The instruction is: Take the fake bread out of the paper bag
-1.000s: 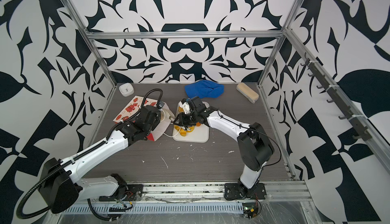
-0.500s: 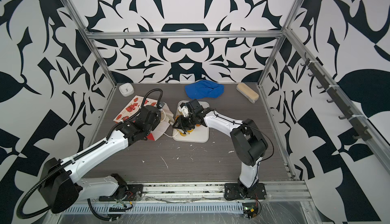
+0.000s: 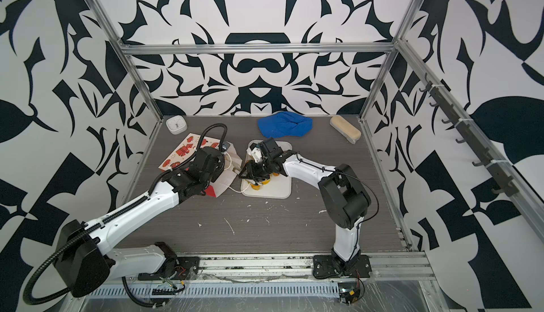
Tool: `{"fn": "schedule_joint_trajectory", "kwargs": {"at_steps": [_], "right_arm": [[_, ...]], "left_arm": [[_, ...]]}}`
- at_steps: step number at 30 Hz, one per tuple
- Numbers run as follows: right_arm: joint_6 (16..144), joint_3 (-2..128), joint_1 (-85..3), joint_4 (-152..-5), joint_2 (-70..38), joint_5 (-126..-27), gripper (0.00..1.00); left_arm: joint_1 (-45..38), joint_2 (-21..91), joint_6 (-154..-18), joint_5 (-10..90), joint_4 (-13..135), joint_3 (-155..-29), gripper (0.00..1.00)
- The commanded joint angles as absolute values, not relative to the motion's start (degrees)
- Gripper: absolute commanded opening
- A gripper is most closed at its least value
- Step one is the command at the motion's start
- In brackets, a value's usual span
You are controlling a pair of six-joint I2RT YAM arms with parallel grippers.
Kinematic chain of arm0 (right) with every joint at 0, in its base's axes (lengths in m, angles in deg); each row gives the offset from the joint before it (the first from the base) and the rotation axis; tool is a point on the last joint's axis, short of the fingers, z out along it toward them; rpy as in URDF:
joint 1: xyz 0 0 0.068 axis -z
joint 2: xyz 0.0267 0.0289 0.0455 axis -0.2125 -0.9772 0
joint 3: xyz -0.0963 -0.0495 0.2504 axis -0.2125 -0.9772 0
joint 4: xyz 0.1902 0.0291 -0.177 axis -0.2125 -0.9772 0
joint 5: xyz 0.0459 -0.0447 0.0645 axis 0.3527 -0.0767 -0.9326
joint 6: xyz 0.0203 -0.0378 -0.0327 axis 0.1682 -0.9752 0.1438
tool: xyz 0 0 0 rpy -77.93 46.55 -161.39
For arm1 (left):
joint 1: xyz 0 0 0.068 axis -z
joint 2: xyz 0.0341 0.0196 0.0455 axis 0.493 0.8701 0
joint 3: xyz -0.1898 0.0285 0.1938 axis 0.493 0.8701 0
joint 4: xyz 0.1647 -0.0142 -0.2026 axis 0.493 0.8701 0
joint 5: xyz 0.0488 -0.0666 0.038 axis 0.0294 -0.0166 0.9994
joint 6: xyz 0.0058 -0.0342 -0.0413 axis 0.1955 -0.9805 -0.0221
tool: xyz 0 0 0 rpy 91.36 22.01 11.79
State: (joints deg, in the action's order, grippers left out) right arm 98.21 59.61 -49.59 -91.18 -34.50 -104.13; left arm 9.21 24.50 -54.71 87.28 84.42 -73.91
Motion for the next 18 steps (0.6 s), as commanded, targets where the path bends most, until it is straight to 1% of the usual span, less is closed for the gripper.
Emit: {"fn": "schedule_joint_trajectory", "kwargs": {"at_steps": [1, 18], "right_arm": [[98.46, 62.72, -49.91, -88.80, -34.04, -106.05, 0.43], [99.96, 65.96, -50.30, -86.45, -38.38, -110.21, 0.43]], "left_arm": [[9.05, 24.64, -55.80, 86.53, 84.44, -75.16, 0.00], [9.14, 25.35, -56.57, 85.77, 84.43, -74.94, 0.00]]}}
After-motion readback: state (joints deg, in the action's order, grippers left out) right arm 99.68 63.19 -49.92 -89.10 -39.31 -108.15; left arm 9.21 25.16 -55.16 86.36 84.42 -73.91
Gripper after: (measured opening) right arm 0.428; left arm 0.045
